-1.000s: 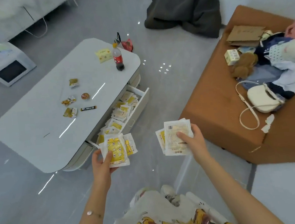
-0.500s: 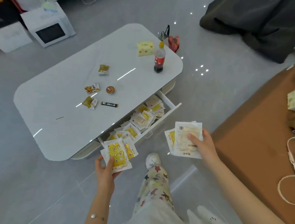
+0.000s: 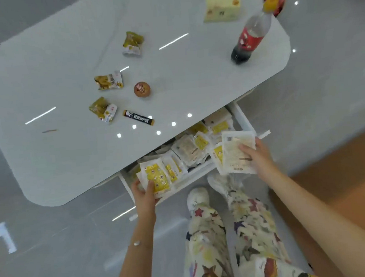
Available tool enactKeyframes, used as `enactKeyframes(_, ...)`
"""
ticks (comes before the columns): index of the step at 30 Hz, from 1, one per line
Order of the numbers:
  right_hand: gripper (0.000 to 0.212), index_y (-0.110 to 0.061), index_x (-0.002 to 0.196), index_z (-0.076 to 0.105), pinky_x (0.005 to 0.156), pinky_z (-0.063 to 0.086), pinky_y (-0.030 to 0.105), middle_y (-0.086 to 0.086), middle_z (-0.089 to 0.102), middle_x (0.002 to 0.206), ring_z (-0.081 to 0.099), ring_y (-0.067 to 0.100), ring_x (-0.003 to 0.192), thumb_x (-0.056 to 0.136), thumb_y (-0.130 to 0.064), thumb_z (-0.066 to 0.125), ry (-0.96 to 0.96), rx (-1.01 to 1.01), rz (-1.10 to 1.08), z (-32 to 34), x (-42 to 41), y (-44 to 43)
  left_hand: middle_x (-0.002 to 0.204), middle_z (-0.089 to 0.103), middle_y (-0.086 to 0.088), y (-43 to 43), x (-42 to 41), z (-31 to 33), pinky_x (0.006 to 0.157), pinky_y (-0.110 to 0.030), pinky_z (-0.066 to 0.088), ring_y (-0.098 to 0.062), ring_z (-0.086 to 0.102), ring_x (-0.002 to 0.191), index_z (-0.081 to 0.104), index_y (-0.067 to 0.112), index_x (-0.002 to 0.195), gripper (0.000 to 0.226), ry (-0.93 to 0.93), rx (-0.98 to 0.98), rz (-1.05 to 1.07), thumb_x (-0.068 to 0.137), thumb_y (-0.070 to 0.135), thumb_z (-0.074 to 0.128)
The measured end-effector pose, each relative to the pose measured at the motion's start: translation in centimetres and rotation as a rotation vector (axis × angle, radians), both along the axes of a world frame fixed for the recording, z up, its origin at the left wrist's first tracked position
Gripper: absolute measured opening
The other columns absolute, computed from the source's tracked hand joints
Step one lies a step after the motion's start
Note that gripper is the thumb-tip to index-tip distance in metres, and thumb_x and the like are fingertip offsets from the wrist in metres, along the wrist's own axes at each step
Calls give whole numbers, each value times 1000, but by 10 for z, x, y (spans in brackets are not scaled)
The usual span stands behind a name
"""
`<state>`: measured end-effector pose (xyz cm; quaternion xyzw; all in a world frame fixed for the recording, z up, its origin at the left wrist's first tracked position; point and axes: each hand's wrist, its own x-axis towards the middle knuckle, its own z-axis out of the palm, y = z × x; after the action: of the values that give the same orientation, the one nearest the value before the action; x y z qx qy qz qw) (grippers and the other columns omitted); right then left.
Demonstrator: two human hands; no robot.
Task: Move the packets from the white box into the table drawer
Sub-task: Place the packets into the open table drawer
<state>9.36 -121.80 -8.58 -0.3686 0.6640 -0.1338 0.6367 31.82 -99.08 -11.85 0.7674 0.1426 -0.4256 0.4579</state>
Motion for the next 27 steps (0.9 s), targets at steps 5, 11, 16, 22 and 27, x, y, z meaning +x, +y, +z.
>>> enactKeyframes(5, 24, -28, 102, 59, 87, 54, 46, 2, 67, 112, 65, 22, 104, 87, -11, 67, -16, 19, 63, -149, 29, -41, 102, 68, 0, -22, 8, -127, 74, -40, 59, -20, 71, 89, 40, 27, 123, 36, -17, 37, 12, 94, 23, 61)
enactKeyframes(11, 20, -24, 97, 62, 86, 56, 48, 5, 69, 108, 67, 23, 98, 86, -9, 69, 48, 45, 51, -240, 43, -71, 96, 53, 10, -29, -4, -206, 78, -37, 56, -16, 62, 88, 35, 33, 118, 34, -86, 118, -25, 94, 26, 59)
enactKeyframes(16, 28, -13, 112, 59, 56, 52, 15, -1, 64, 99, 63, 7, 82, 86, -10, 69, 144, -7, 148, -252, 44, -74, 91, 57, 5, -32, -14, -217, 78, -35, 52, -12, 60, 81, 36, 29, 117, 31, -164, 175, -23, 95, 23, 57)
enactKeyframes(22, 55, -13, 131, 50, 86, 54, 31, 8, 55, 130, 56, 22, 116, 83, -24, 73, 377, -147, 400, -219, 50, -77, 131, 49, -6, -47, -20, -185, 89, -28, 43, -21, 50, 117, 32, 15, 142, 58, -196, 263, -88, 92, 24, 61)
enactKeyframes(27, 58, -22, 138, 42, 106, 41, 45, 8, 41, 140, 41, 25, 129, 86, -29, 67, 369, -299, 625, -145, 60, -75, 146, 41, -7, -68, -17, -107, 110, -38, 33, -24, 37, 134, 38, 18, 142, 52, -389, 256, -282, 94, 24, 58)
